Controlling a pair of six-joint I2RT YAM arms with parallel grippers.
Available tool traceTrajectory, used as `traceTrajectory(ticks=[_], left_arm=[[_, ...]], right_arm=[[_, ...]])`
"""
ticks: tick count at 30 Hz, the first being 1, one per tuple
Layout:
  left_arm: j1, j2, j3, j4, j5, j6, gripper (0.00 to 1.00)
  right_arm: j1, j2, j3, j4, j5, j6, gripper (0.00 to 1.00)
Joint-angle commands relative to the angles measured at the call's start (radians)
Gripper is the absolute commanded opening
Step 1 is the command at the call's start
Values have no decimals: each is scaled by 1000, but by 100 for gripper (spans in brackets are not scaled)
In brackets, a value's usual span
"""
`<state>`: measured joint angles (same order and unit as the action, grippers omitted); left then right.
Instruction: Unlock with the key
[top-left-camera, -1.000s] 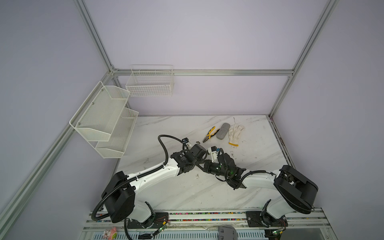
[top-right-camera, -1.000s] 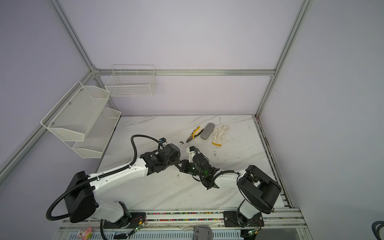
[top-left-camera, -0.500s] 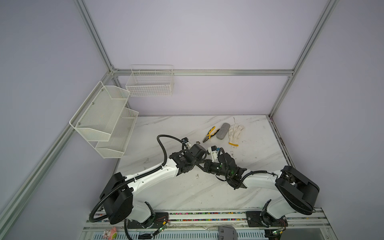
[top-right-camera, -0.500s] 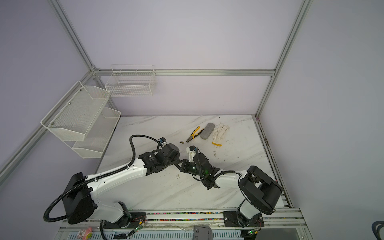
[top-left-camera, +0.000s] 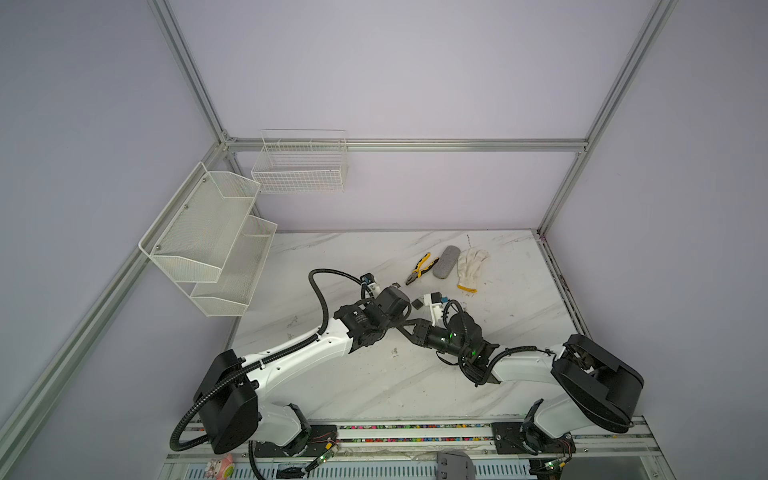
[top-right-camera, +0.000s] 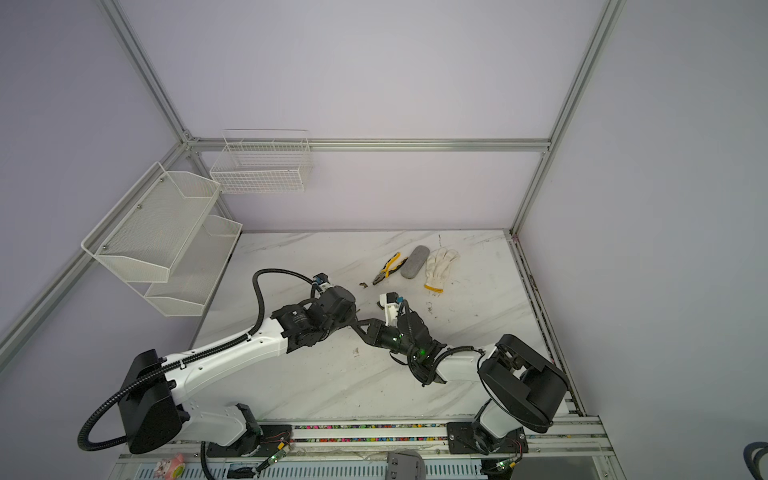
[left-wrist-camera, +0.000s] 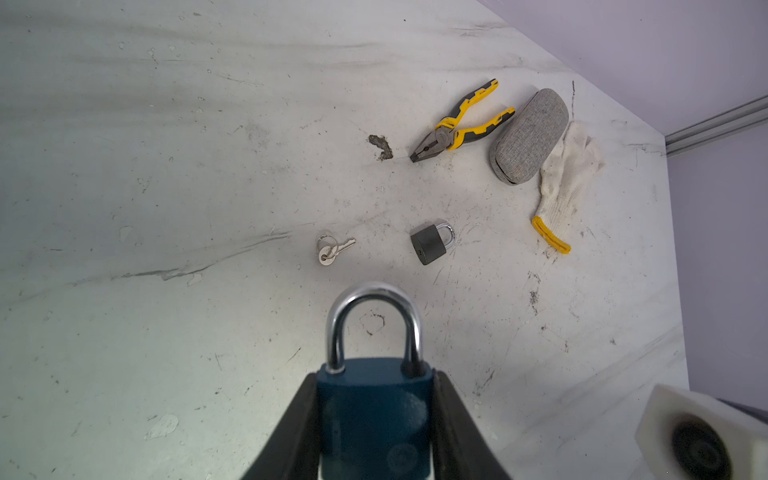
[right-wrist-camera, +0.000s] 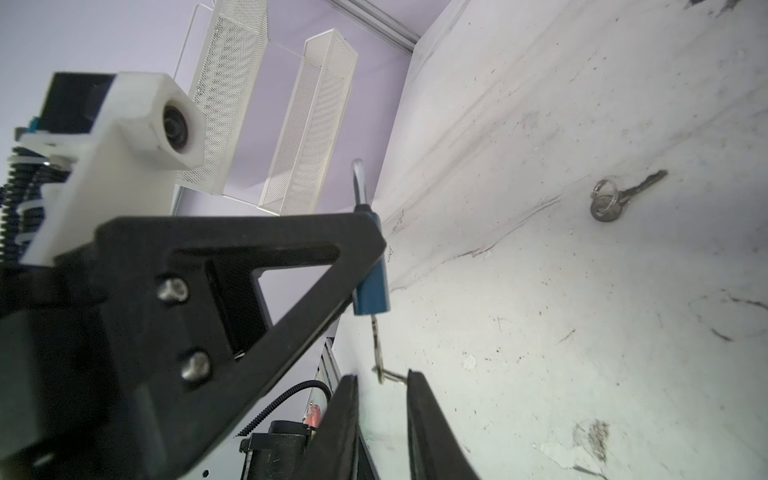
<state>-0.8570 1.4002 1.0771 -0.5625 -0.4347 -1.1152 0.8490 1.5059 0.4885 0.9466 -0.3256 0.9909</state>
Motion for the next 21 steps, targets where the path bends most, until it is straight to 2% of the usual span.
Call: traceTrajectory(ticks=[1, 21], left_arm=[[6, -35, 22, 41, -19, -5, 0], [5, -38, 29, 48, -19, 2, 0]], right_arm=[[-3, -1, -2, 70, 47, 20, 22], [25, 40, 28, 67, 36, 19, 15]])
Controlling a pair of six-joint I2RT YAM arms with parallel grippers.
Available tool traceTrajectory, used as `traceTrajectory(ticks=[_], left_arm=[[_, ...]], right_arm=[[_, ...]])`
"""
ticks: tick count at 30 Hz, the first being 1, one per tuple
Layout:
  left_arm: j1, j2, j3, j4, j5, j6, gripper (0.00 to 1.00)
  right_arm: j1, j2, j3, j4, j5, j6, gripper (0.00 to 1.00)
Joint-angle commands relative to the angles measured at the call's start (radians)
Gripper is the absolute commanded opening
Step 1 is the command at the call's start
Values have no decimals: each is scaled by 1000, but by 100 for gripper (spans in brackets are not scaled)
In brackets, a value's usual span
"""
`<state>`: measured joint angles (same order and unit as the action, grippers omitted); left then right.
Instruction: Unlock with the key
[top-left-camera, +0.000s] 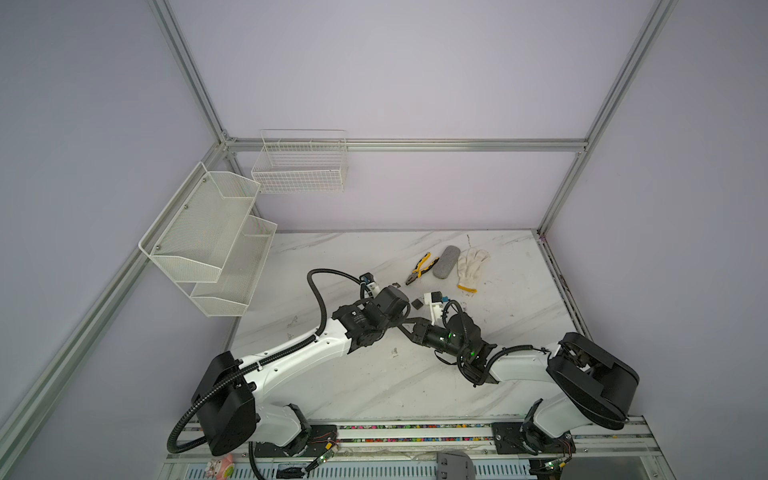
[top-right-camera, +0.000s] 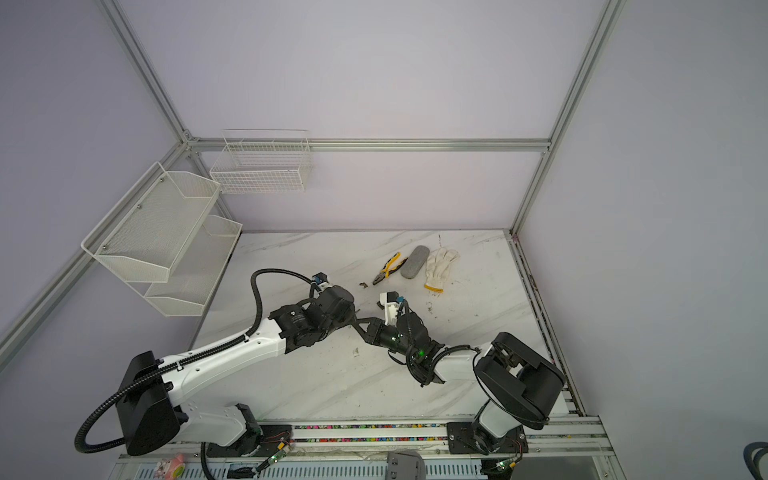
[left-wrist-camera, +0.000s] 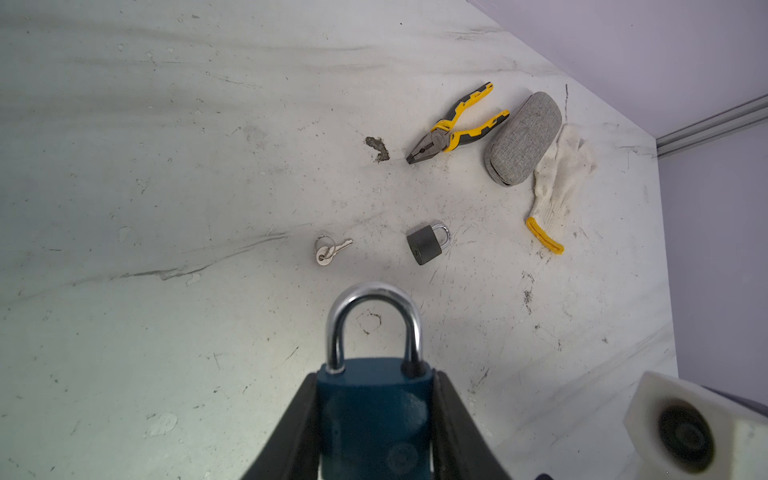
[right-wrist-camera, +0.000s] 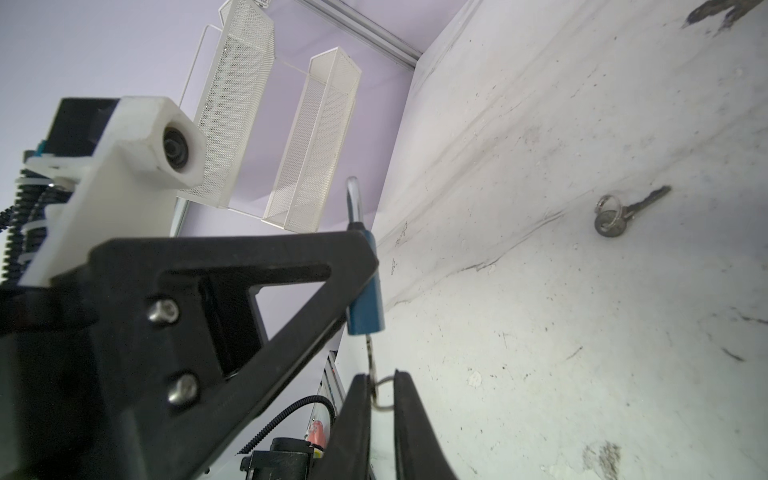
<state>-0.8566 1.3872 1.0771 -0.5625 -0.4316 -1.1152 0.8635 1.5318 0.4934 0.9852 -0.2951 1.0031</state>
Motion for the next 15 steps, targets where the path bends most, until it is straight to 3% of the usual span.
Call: traceTrajectory(ticks=[1, 15], left_arm=[[5, -25, 31, 48, -20, 3, 0], [-4, -38, 24, 57, 121, 3, 0]], right_arm=[[12, 15, 23, 27, 7, 5, 13], [12, -27, 35, -15, 109, -36, 0]])
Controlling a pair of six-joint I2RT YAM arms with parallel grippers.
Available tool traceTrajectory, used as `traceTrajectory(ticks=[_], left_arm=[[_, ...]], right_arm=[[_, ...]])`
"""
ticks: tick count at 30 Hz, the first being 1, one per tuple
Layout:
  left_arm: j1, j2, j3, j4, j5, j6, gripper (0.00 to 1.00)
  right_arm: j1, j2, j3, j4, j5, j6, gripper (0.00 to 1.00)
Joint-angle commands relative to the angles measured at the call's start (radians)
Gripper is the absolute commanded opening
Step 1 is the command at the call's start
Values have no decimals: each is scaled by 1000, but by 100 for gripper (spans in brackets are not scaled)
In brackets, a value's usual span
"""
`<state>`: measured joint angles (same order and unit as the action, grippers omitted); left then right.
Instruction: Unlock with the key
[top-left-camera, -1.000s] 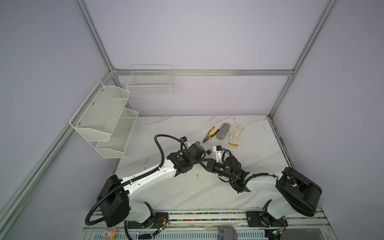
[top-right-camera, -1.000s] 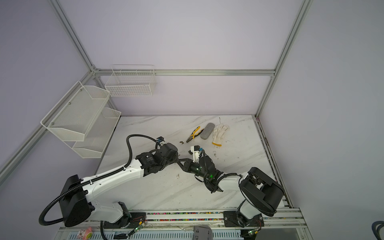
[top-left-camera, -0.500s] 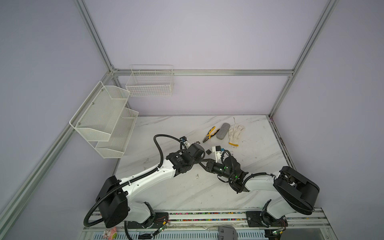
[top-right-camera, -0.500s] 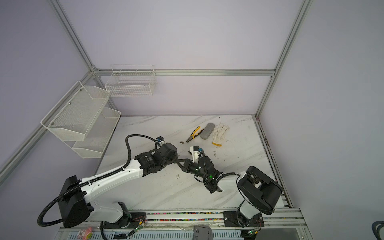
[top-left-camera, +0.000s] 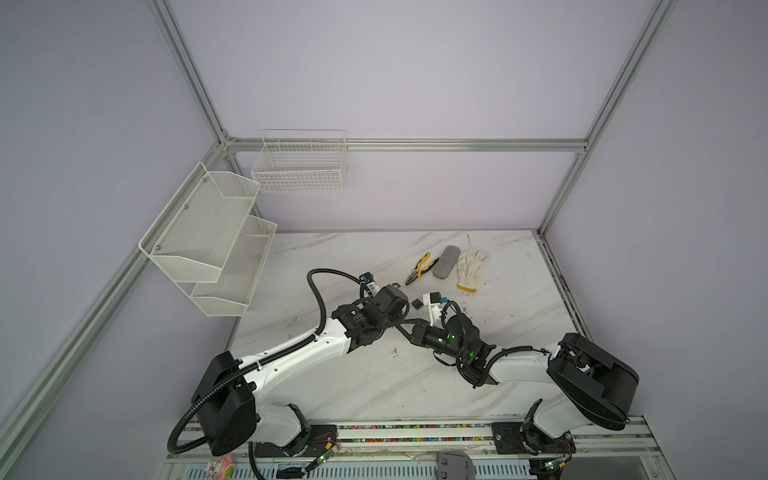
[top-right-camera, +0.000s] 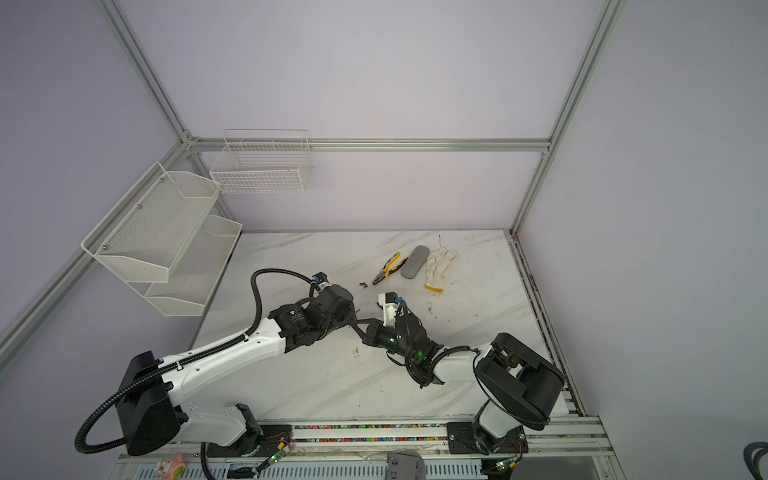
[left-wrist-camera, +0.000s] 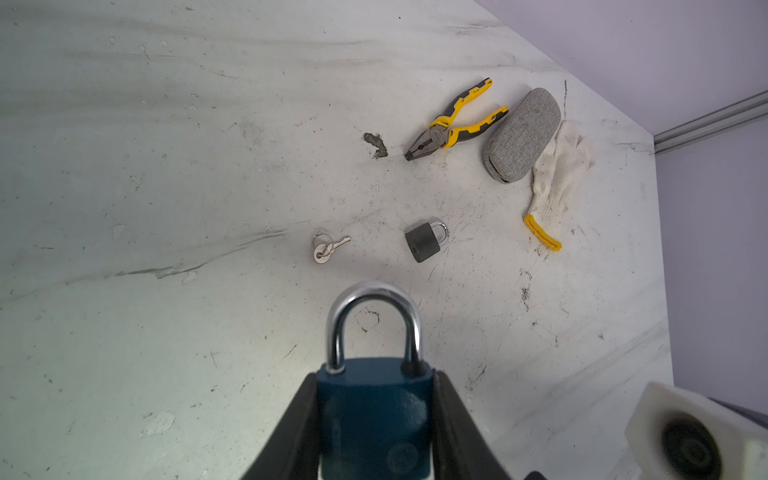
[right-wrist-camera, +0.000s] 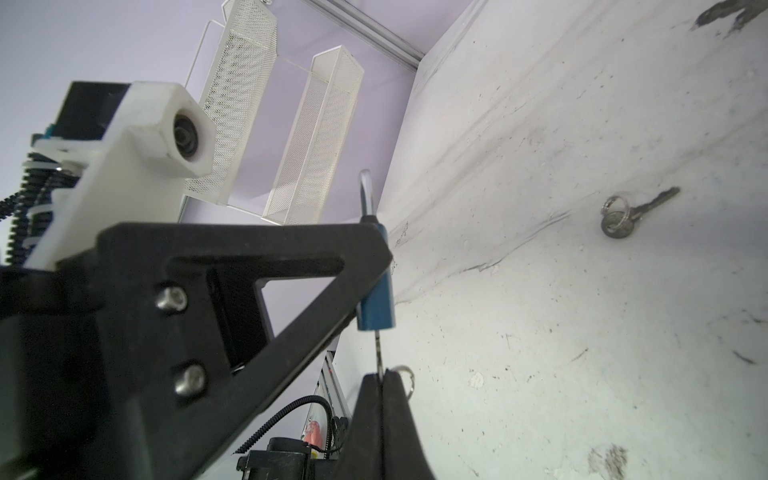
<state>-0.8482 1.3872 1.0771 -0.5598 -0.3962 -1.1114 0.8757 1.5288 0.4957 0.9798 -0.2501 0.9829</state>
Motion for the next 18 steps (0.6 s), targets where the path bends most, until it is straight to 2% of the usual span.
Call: traceTrajectory(ticks=[1, 9, 18], left_arm=[[-21, -39, 20, 57, 104, 4, 0], [-105, -46, -12, 39, 171, -3, 0], [-103, -80, -12, 81, 164, -4, 0]], right_arm=[[0, -28, 38, -17, 76, -23, 0], [0, -82, 76, -50, 181, -89, 0], [2, -132, 95, -134, 238, -153, 0]])
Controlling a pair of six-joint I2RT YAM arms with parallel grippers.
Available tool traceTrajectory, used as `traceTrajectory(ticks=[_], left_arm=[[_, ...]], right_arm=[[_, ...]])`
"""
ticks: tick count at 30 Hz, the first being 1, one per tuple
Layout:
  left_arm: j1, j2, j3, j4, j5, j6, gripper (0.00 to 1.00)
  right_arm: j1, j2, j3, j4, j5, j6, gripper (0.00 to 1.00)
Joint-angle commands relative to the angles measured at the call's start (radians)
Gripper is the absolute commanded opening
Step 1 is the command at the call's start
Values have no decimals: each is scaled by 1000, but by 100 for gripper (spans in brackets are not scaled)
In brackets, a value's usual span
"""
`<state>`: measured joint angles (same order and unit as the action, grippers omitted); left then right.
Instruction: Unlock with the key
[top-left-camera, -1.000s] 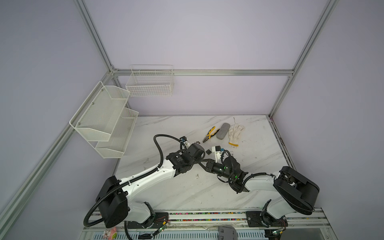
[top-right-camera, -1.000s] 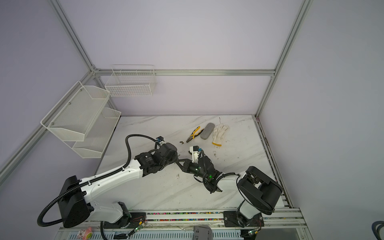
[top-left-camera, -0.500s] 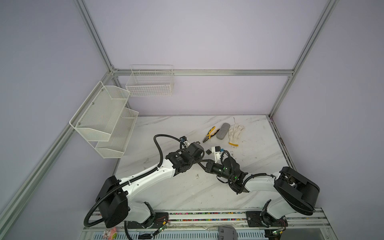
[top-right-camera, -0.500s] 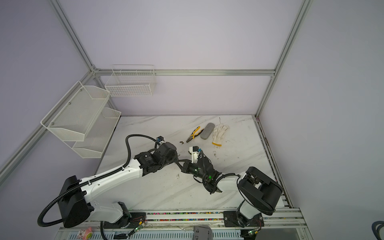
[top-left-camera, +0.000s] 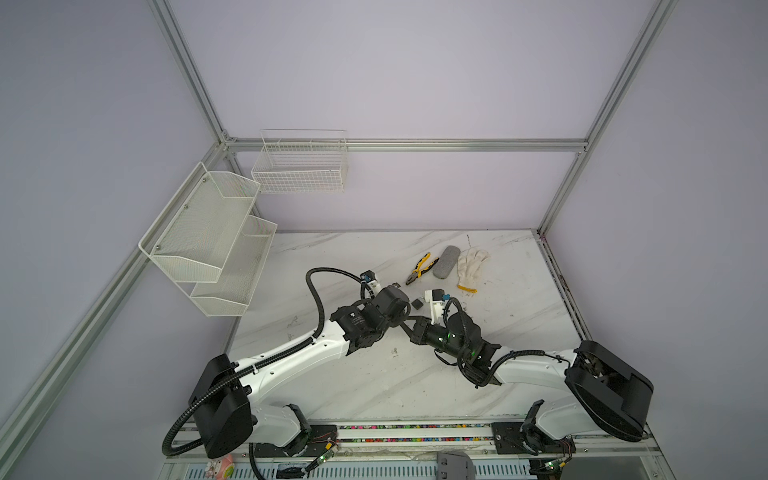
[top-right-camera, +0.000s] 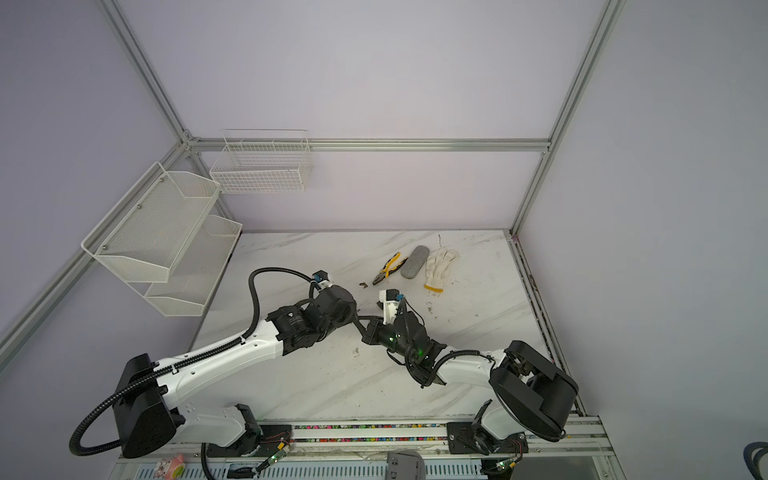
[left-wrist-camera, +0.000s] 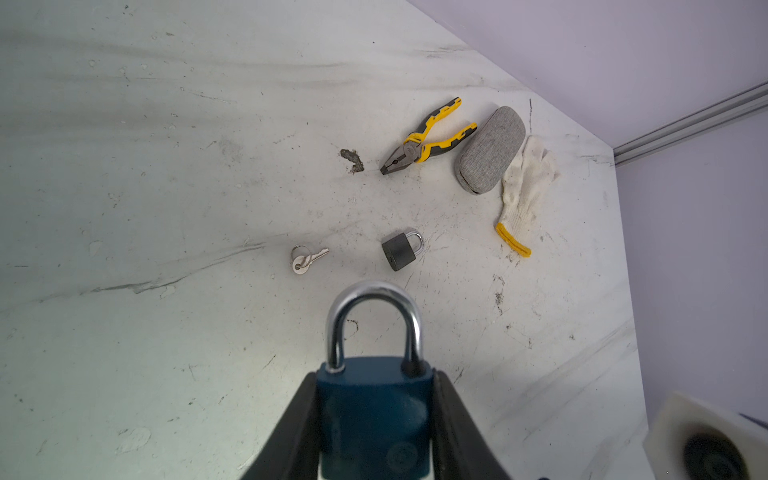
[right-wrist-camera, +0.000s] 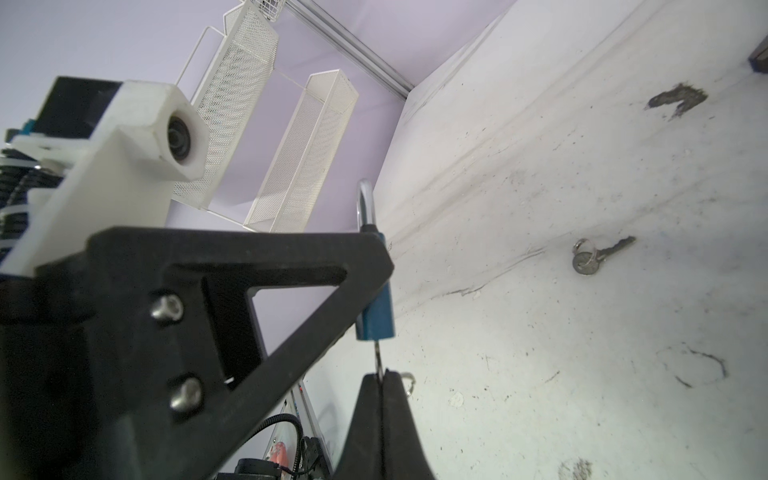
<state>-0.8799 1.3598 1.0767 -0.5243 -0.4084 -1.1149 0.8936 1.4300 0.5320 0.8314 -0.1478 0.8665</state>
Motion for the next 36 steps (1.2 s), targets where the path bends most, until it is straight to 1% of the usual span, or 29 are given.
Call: traceTrajectory(ticks=[1, 5, 10, 14, 16, 19, 21, 23, 25, 28, 30, 33, 36], left_arm=[[-70, -56, -9, 49, 175, 2, 0], [-67, -66, -3, 52, 146, 6, 0], [-58, -84, -33, 108, 106, -34, 0], [-43, -92, -47, 153, 78, -52, 0], [-28, -90, -43, 175, 71, -39, 0], [-5, -77, -35, 182, 64, -35, 0], [5, -73, -33, 191, 55, -34, 0], [12, -68, -33, 196, 52, -34, 0], [18, -67, -35, 199, 43, -34, 0], [22, -64, -38, 201, 38, -34, 0], [23, -61, -41, 199, 28, -34, 0], [25, -62, -42, 198, 20, -36, 0], [27, -59, -36, 195, 18, -33, 0]], right_arm=[[-15, -42, 62, 1, 140, -46, 0], [-15, -46, 47, 11, 120, -52, 0], [-15, -37, 29, 21, 96, -24, 0], [-15, -46, 16, 10, 68, -13, 9], [-15, -43, 13, -3, 54, -12, 14], [-15, -50, 12, -22, 38, -7, 18], [-15, -52, 11, -38, 29, 17, 25], [-15, -51, 22, -74, 10, 41, 27], [-15, -51, 28, -71, -26, 62, 31], [-14, -52, 57, -142, -22, 85, 32], [-15, -97, 60, -167, -8, 89, 33], [-15, -120, 70, -249, 30, 80, 39], [-15, -136, 75, -275, 47, 62, 39]])
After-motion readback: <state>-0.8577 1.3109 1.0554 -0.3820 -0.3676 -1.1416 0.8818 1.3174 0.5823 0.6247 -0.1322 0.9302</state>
